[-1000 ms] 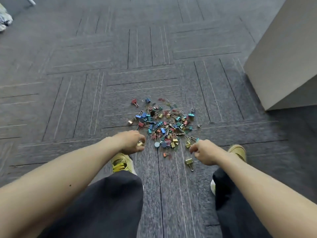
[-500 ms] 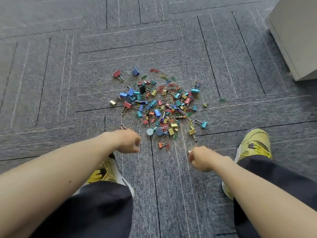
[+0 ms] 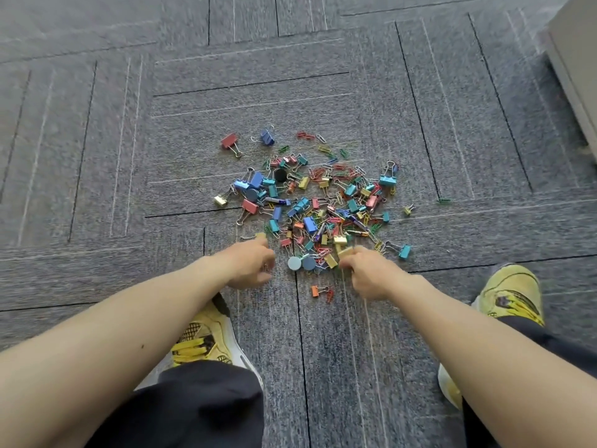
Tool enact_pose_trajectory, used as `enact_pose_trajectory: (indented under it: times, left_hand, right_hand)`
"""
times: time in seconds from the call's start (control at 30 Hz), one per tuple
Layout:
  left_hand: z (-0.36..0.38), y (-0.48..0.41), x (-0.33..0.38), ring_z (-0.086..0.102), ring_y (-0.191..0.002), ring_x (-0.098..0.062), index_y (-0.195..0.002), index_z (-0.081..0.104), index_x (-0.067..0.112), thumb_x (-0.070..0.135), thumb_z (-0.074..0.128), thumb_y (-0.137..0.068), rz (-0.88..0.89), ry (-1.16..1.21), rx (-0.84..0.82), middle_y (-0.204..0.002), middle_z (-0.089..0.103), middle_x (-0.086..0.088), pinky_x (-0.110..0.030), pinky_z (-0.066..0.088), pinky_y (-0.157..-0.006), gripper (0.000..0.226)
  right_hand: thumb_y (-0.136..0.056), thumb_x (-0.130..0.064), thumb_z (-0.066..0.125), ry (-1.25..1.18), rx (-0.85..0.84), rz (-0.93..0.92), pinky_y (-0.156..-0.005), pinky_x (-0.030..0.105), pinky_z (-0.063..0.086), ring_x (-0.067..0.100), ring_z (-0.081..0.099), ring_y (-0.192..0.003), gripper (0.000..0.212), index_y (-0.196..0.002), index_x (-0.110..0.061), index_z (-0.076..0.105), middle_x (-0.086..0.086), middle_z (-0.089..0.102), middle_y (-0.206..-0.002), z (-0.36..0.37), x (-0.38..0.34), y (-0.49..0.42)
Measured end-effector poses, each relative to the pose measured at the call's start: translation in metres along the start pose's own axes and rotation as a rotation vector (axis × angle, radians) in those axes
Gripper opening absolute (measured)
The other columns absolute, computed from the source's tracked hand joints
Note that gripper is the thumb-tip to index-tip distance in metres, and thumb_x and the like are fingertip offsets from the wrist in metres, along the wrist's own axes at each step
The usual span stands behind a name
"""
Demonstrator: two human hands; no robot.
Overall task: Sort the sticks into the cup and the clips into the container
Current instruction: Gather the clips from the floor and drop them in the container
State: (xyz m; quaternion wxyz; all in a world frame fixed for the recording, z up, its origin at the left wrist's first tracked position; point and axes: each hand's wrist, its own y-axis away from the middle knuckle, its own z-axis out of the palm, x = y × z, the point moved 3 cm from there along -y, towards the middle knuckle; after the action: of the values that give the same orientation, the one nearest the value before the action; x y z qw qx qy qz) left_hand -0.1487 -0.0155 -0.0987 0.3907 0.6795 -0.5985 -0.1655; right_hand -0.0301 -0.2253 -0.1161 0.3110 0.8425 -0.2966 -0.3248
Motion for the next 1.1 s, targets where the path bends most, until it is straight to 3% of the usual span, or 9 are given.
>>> enact_pose_trajectory:
  times: [0.17,0.3,0.43,0.57,0.7,0.77,0.87,1.0,1.1]
  left_hand:
    - [0.014,-0.005,0.058,0.055,-0.104,-0.010,-0.124,0.058,0.023,0.040,0.060,-0.093,0.226,0.194,-0.128,-0.121,0.057,0.004,-0.028,0.048,-0.094,0.036]
    - [0.037,-0.014,0.083,0.059,-0.098,-0.021,-0.122,0.056,0.016,0.029,0.061,-0.089,0.223,0.152,-0.237,-0.117,0.061,-0.004,-0.039,0.053,-0.087,0.036]
    - [0.026,-0.027,0.069,0.048,-0.104,-0.022,-0.119,0.048,0.020,0.028,0.053,-0.090,0.084,0.187,-0.018,-0.113,0.043,-0.003,-0.045,0.050,-0.092,0.030]
    - [0.002,-0.030,0.041,0.046,-0.123,-0.023,-0.136,0.042,0.018,0.030,0.056,-0.093,-0.023,0.263,0.181,-0.140,0.039,-0.005,-0.044,0.044,-0.104,0.047]
    - [-0.008,-0.022,0.009,0.049,-0.112,-0.023,-0.126,0.045,0.019,0.034,0.064,-0.086,-0.336,0.343,0.499,-0.133,0.041,-0.007,-0.038,0.048,-0.091,0.047]
    - [-0.002,-0.018,-0.003,0.039,-0.129,-0.035,-0.139,0.030,0.020,0.034,0.069,-0.083,-0.524,0.459,0.447,-0.150,0.023,-0.012,-0.048,0.043,-0.100,0.069]
    - [0.007,-0.015,-0.004,0.011,-0.145,-0.045,-0.152,0.003,0.019,0.023,0.065,-0.086,-0.670,0.701,0.277,-0.161,-0.009,-0.014,-0.056,0.024,-0.114,0.090]
    - [0.012,-0.022,0.013,-0.012,-0.148,-0.037,-0.154,-0.011,0.013,0.009,0.055,-0.086,-0.652,0.825,0.200,-0.159,-0.023,-0.016,-0.053,0.003,-0.118,0.095]
    - [0.010,-0.027,0.025,-0.017,-0.148,-0.032,-0.154,-0.015,0.014,0.001,0.054,-0.084,-0.542,0.894,0.177,-0.158,-0.029,-0.012,-0.051,-0.002,-0.118,0.099]
  right_hand:
    - [-0.094,-0.002,0.045,-0.047,0.070,-0.022,-0.104,0.042,0.047,0.024,0.054,-0.120,0.038,-0.123,-0.018,0.063,0.005,0.049,-0.142,-0.009,-0.009,-0.003]
    - [-0.090,0.004,0.039,-0.026,-0.189,-0.075,-0.086,0.033,0.056,0.020,0.062,-0.102,0.044,-0.119,-0.017,0.066,0.005,0.063,-0.126,0.018,-0.022,0.008]
    - [-0.092,-0.002,0.041,-0.039,-0.117,-0.086,-0.097,0.045,0.051,0.028,0.056,-0.112,0.051,-0.138,-0.022,0.051,0.009,0.055,-0.130,0.018,-0.027,-0.001]
    - [-0.094,-0.004,0.044,-0.121,0.088,-0.031,-0.107,0.045,0.044,0.028,0.046,-0.129,0.058,-0.149,-0.022,0.039,0.007,0.040,-0.145,-0.008,-0.025,-0.001]
    - [-0.093,-0.011,0.050,-0.201,0.462,0.382,-0.102,0.048,0.043,0.037,0.036,-0.133,0.057,-0.147,-0.015,0.033,0.014,0.024,-0.153,-0.031,0.005,0.015]
    - [-0.093,-0.012,0.055,-0.353,0.440,0.626,-0.104,0.051,0.039,0.044,0.029,-0.137,0.067,-0.150,-0.012,0.020,0.019,0.008,-0.158,-0.029,0.019,0.024]
    - [-0.094,-0.014,0.057,-0.542,0.357,0.757,-0.102,0.047,0.041,0.045,0.036,-0.134,0.079,-0.154,-0.007,0.007,0.023,0.000,-0.159,-0.017,0.023,0.025]
    - [-0.090,-0.004,0.050,-0.698,0.327,0.685,-0.084,0.040,0.051,0.033,0.055,-0.106,0.076,-0.153,-0.003,0.009,0.024,0.014,-0.153,-0.009,-0.002,0.008]
    - [-0.090,0.001,0.048,-0.672,0.299,0.559,-0.099,0.043,0.046,0.035,0.047,-0.123,0.078,-0.155,-0.006,0.006,0.020,0.008,-0.159,-0.010,-0.031,-0.008]
